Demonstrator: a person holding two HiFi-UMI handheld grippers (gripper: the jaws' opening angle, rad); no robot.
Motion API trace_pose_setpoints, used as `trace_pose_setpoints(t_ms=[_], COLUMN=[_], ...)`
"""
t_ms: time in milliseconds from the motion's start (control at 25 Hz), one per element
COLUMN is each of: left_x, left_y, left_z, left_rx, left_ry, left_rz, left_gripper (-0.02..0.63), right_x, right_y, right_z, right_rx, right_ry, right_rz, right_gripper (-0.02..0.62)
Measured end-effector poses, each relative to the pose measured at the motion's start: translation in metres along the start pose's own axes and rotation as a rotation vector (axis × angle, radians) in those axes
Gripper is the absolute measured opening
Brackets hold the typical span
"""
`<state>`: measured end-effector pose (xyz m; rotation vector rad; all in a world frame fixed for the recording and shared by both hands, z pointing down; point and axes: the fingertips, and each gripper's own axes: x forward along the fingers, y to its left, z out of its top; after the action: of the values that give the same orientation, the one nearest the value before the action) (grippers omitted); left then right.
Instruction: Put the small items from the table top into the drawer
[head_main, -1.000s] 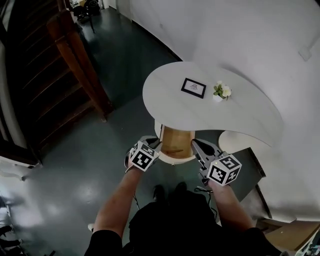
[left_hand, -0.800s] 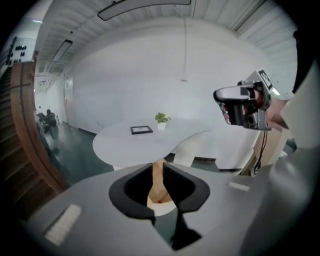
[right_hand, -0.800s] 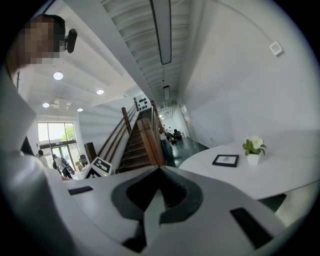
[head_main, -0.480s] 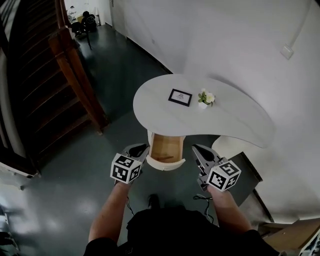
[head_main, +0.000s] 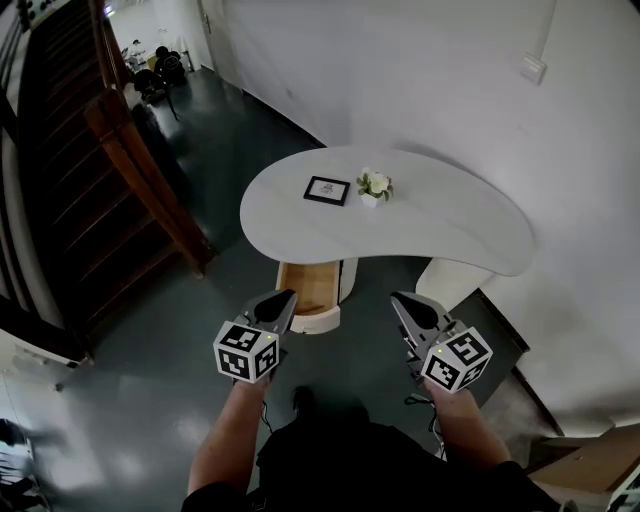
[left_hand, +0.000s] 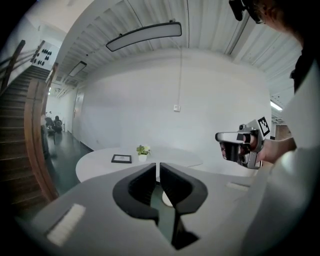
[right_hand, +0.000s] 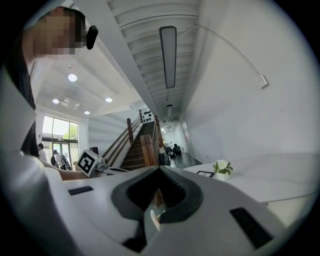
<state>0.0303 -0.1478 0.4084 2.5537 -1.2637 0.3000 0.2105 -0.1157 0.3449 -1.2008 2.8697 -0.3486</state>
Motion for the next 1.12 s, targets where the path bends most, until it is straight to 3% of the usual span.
trace_pose_setpoints(t_ms=[200, 440, 680, 1120], left_x=[-0.011, -0.026, -0.040, -0.049], left_y=[-0.023, -0.025, -0.008, 0.011], left_z=[0.017, 0.041, 0.058, 0.050], left_rx=[-0.026, -0.003, 0.014, -0.014], left_ry=[-0.073, -0.128, -0.149, -0.145], left_rz=[0.063, 0.101, 0.140, 0.159], left_gripper=[0.026, 0.020, 0.017, 0.017], right_x=[-0.030, -0.041, -0.032, -0.007], right_y=[-0.011, -0.012, -0.010, 0.004], right_z=[0.008, 0.019, 0.035, 0.032], right_rx=[0.003, 0.020, -0.010, -0.027], right_ry=[-0.041, -0.087, -0.108, -0.092], right_rz=[0.002, -0.004, -0.019, 0.004], right_gripper=[0.009, 0.009, 0.009, 0.009])
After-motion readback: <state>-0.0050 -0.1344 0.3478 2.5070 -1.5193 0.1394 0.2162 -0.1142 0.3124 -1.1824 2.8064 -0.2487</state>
